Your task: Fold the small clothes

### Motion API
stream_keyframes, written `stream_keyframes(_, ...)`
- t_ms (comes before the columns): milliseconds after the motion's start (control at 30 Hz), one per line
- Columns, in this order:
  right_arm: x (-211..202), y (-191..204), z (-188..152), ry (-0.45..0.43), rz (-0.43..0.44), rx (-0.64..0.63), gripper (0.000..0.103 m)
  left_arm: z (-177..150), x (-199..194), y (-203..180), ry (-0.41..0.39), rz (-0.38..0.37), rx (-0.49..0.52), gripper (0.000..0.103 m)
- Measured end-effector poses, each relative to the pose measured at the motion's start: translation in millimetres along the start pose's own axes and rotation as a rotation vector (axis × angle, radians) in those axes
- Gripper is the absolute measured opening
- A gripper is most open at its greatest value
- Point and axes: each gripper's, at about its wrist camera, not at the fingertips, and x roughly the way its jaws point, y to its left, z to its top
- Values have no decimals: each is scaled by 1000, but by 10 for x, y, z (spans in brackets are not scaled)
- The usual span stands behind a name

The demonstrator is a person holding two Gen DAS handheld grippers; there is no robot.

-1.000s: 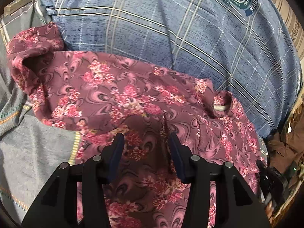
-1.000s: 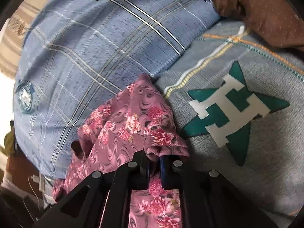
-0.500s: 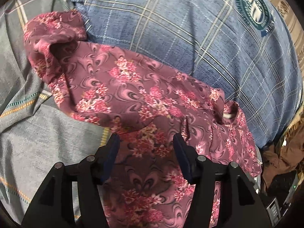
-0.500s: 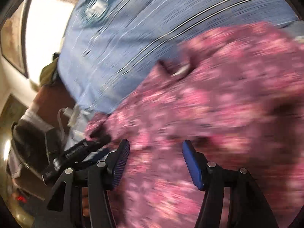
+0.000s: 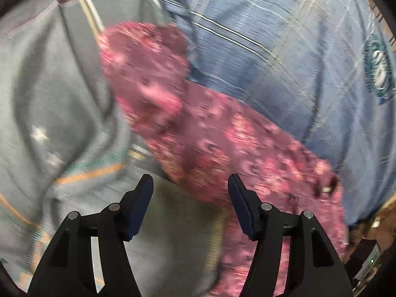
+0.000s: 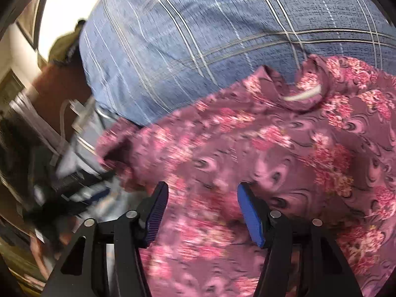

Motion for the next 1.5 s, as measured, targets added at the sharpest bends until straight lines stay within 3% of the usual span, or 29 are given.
stream_keyframes(67, 23, -80, -77, -10, 5, -7, 62, 51, -57, 51, -12, 58, 26, 62)
stream_keyframes(167, -1, -75, -87, -7, -1, -45, 62, 195, -276, 249, -62, 52, -4, 62)
stream_keyframes(267, 16, -33, -160, -23, 2, -135, 67, 473, -433, 366, -96, 100, -6, 62)
stream_keyframes(400, 1, -36, -164, -41, 49, -131, 76, 809, -380, -54, -93, 321, 215, 64)
stream_keyframes(500, -6, -116, -150, -51, 107, -88, 76, 681, 66, -691, -78, 571, 506, 68)
stream_keyframes(600, -11, -172, -144, -60, 150, -56, 76, 470, 550, -972, -57, 793, 675, 68)
stream_keyframes(700, -16, -172, -154, -62, 154, -57, 76, 366, 943, -979, -30, 973, 734, 68)
stream_keyframes(867, -21, -205, -159, -68, 177, -44, 76, 443, 1157, -742, 3, 1102, 735, 68)
stream_keyframes(900, -29, -215, -162, -69, 180, -42, 76, 469, 1163, -715, 2, 1106, 736, 67)
stream_keyframes(967, -41, -219, -163, -71, 182, -42, 76, 508, 1127, -708, -11, 1105, 720, 45)
stream_keyframes(1000, -44, -218, -163, -71, 182, -42, 76, 541, 1070, -681, -23, 1099, 689, 14)
stream_keyframes(1033, -45, -217, -161, -71, 182, -41, 76, 582, 1029, -655, -26, 1084, 666, 6)
stream_keyframes(1267, -49, -230, -161, -71, 186, -34, 76, 571, 372, -759, -208, 927, 531, 5)
stream_keyframes(1367, -106, -245, -143, -64, 173, -6, 76, 333, -71, -1043, -299, 794, 543, 5)
stream_keyframes(1500, -354, -426, -196, -91, 143, 77, 76, -1, -481, -1465, -355, 612, 570, 5)
